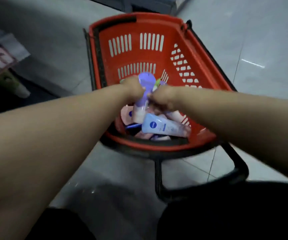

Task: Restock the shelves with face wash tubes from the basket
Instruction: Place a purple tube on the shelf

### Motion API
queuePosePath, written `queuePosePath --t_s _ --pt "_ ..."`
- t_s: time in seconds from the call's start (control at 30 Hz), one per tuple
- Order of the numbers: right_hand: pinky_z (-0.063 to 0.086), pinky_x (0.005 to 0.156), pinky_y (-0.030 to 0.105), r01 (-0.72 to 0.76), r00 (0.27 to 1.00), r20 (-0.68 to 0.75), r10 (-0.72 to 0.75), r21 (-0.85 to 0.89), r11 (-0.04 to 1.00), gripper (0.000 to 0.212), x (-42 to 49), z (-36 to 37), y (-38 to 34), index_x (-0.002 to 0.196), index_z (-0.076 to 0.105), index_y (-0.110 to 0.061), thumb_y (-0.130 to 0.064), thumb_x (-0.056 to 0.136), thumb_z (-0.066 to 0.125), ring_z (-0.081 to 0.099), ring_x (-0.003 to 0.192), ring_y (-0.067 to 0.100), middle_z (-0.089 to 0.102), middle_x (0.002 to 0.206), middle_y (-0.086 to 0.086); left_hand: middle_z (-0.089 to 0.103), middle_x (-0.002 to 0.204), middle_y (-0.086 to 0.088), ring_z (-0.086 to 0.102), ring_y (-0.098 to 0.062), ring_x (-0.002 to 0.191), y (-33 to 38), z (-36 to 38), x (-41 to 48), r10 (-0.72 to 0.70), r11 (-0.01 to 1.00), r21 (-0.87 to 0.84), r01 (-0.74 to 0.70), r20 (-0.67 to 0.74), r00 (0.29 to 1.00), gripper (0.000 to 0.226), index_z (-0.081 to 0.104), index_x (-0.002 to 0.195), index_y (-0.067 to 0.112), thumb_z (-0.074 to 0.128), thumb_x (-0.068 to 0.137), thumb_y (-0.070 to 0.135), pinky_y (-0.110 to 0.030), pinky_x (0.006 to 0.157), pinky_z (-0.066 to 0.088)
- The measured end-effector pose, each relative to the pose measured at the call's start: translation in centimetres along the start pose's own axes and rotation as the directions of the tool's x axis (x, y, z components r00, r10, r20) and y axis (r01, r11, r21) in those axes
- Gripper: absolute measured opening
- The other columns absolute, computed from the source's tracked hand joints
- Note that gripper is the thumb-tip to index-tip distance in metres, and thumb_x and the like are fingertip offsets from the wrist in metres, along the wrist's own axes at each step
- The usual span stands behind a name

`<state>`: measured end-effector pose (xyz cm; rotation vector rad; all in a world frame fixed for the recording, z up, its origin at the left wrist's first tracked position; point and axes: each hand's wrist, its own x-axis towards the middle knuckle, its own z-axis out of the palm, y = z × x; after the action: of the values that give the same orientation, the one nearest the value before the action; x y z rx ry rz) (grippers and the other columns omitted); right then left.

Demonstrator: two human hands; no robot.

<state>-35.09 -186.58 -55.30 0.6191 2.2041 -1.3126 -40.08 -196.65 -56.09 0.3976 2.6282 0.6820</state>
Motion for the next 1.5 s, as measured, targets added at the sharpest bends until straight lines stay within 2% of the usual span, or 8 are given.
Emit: queuePosePath --t_s 0.13,0.3,0.57,0.83,0.93,1.03,1.17,1.5 --pt "0.044 0.062 0.026 0.128 0.992 -0.002 -0.129 0.118 0.985 0.027 -7.3 -1.0 -4.3 0.078 0.048 -0.016 -0.011 0.101 0.035 0.051 0.066 0.013 0.054 0.079 0.004 0.065 0.105 -0.017 0.062 -0.026 0.094 0.9 -4.2 -7.0 -0.019 0.851 -0.517 -0.092 -0.206 0.978 0.016 0.058 0.104 0.007 0.052 0.095 0.019 -0.040 0.084 0.051" --pt "0.051 0.086 0.036 0.318 0.945 -0.007 -0.328 0.262 0.911 0.023 -14.9 0.9 -7.4 0.083 0.057 -0.018 -0.018 0.101 0.042 0.059 0.081 0.017 0.062 0.085 0.001 0.059 0.078 -0.004 0.055 -0.019 0.071 1.1 -10.0 -16.0 -0.099 0.695 -0.699 -0.165 -0.321 0.942 0.023 0.049 0.072 0.020 0.056 0.093 0.025 -0.035 0.070 0.052" --pt "0.051 0.063 0.025 0.535 0.820 0.089 -0.566 0.235 0.812 0.013 -25.4 9.4 -15.4 0.097 0.057 -0.014 -0.017 0.100 0.045 0.060 0.071 0.013 0.063 0.083 0.002 0.062 0.104 -0.007 0.062 -0.011 0.079 -3.9 -18.9 -30.8 -0.176 0.522 -0.816 -0.247 -0.387 0.905 0.025 0.056 0.121 0.008 0.046 0.098 0.013 -0.020 0.054 0.055" --pt "0.053 0.067 0.026 0.670 0.695 0.194 -0.692 0.174 0.722 0.014 -32.1 19.1 -19.9 0.090 0.057 -0.012 -0.013 0.099 0.046 0.058 0.065 0.012 0.061 0.080 0.005 0.063 0.106 -0.005 0.063 -0.022 0.095 -10.9 -22.5 -41.3 -0.280 0.638 -0.737 -0.225 -0.494 0.823 0.024 0.057 0.110 0.020 0.050 0.094 0.004 -0.035 0.083 0.052" --pt "0.052 0.085 0.037 0.721 0.635 0.244 -0.733 0.156 0.676 0.016 -33.3 22.8 -21.4 0.082 0.058 -0.016 -0.013 0.097 0.051 0.059 0.073 0.015 0.064 0.093 0.011 0.063 0.099 -0.004 0.060 -0.014 0.079 -13.4 -23.1 -44.7 -0.379 0.680 -0.707 -0.195 -0.567 0.731 0.022 0.060 0.114 0.010 0.052 0.094 0.008 -0.018 0.060 0.051" --pt "0.053 0.085 0.038 0.735 0.580 0.341 -0.740 0.173 0.656 0.009 -34.5 26.6 -22.9 0.097 0.060 -0.009 -0.012 0.096 0.052 0.062 0.082 0.019 0.065 0.096 0.011 0.065 0.099 0.001 0.059 -0.016 0.086 -15.8 -23.4 -48.2 -0.454 0.693 -0.703 -0.162 -0.599 0.659 0.018 0.061 0.110 0.018 0.054 0.094 0.014 -0.030 0.070 0.048" --pt "0.051 0.091 0.043 0.834 0.458 0.484 -0.746 0.058 0.549 0.016 -37.8 34.0 -26.3 0.108 0.059 -0.012 -0.017 0.094 0.056 0.058 0.091 0.020 0.063 0.098 0.006 0.061 0.088 0.003 0.055 -0.009 0.076 -20.5 -25.6 -54.7 -0.555 0.714 -0.687 -0.134 -0.672 0.490 0.021 0.060 0.113 0.013 0.053 0.094 0.008 -0.021 0.060 0.045" --pt "0.053 0.080 0.030 0.875 0.351 0.538 -0.766 0.103 0.474 0.018 -40.7 33.8 -29.4 0.112 0.060 -0.021 -0.018 0.096 0.052 0.062 0.078 0.007 0.065 0.091 -0.006 0.065 0.107 0.006 0.061 -0.008 0.090 -19.3 -28.4 -58.5 -0.531 0.728 -0.662 -0.178 -0.708 0.466 0.026 0.060 0.119 0.021 0.056 0.094 0.017 -0.021 0.060 0.046"
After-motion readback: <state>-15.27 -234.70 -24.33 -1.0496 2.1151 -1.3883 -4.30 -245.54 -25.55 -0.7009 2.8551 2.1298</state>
